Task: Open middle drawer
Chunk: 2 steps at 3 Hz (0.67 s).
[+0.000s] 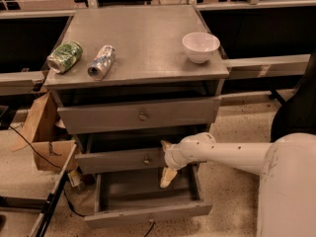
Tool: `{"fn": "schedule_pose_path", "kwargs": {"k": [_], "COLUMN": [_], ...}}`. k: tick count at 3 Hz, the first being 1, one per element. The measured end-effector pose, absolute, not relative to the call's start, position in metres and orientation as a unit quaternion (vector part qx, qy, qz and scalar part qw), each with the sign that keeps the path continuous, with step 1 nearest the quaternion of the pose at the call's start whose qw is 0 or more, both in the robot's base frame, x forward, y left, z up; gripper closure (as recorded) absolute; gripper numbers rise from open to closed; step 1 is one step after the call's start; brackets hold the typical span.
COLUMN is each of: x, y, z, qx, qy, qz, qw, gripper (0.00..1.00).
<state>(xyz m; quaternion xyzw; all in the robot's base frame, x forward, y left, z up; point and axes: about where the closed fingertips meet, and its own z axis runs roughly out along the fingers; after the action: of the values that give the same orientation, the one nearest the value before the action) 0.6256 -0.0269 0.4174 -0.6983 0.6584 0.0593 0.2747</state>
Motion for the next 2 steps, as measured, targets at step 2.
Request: {"fn": "schedule_pose_path", "kwargs": {"k": [2], "x": [0.639], "y": [-0.063], "z": [0.408], "qx": [-0.695], "qy": [0.681], "qz": [0.039], "qw": [0.229], "gripper": [0.0]}}
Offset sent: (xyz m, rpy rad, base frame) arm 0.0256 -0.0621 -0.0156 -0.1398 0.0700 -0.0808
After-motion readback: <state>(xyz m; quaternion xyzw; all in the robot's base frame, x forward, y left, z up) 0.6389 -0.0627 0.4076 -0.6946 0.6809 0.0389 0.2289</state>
